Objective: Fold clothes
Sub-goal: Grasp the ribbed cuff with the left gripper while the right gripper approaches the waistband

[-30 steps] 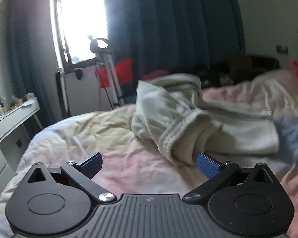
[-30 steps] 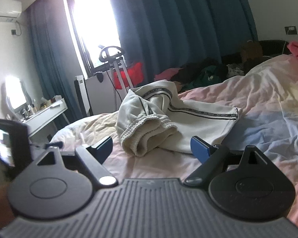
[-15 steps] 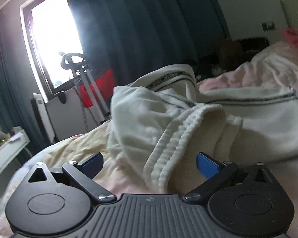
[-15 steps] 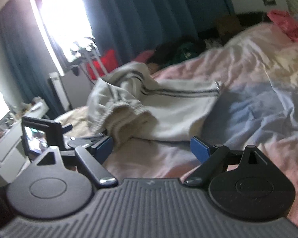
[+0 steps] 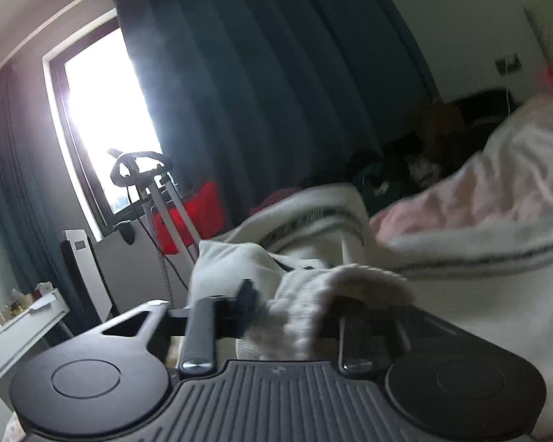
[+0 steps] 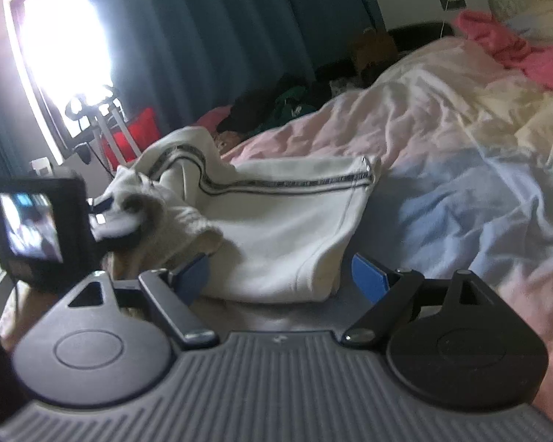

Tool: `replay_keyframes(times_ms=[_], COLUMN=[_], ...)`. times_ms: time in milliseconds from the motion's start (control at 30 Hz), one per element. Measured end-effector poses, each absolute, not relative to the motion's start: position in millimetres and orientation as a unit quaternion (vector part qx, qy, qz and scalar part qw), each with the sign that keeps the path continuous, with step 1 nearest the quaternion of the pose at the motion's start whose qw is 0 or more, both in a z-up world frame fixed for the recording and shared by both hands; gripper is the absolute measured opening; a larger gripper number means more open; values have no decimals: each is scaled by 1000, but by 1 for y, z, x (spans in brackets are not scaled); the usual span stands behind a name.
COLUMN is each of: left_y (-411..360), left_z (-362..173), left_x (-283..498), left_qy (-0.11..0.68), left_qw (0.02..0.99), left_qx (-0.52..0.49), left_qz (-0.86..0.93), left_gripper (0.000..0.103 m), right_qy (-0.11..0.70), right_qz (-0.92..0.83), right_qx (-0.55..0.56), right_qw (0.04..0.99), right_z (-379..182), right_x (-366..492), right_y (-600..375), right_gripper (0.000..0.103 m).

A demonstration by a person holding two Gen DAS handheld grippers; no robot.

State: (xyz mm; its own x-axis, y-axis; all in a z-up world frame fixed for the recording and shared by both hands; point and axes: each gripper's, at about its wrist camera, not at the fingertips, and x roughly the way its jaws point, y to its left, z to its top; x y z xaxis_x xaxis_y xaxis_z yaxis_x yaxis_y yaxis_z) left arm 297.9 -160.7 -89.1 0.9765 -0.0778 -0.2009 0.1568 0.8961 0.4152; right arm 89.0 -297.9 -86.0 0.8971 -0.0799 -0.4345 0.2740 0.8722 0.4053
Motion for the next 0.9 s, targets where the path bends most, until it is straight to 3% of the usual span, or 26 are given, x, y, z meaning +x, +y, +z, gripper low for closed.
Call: replay_keyframes(times_ms=[233, 600, 767, 900], left_y=[-92, -4, 43, 67], left_z=[-24, 24, 34, 12], left_x=[251, 102, 67, 71], left_qy=[107, 69, 79, 88], left_qw=[986, 991, 991, 992], left_qx=[118, 65, 37, 55], left_qz=[-52, -91, -98, -75], left_gripper=[17, 17, 17, 17], right_qy=[181, 151, 155, 175], right_qz=[-74, -58, -34, -6], right_qx=[197, 162, 150, 152], right_qw=[961, 974, 976, 973], right_z=[-74, -52, -49, -54], right_x=[77, 38, 19, 22], right_y=[-284, -267, -255, -244], right_gripper=[86, 86, 86, 86])
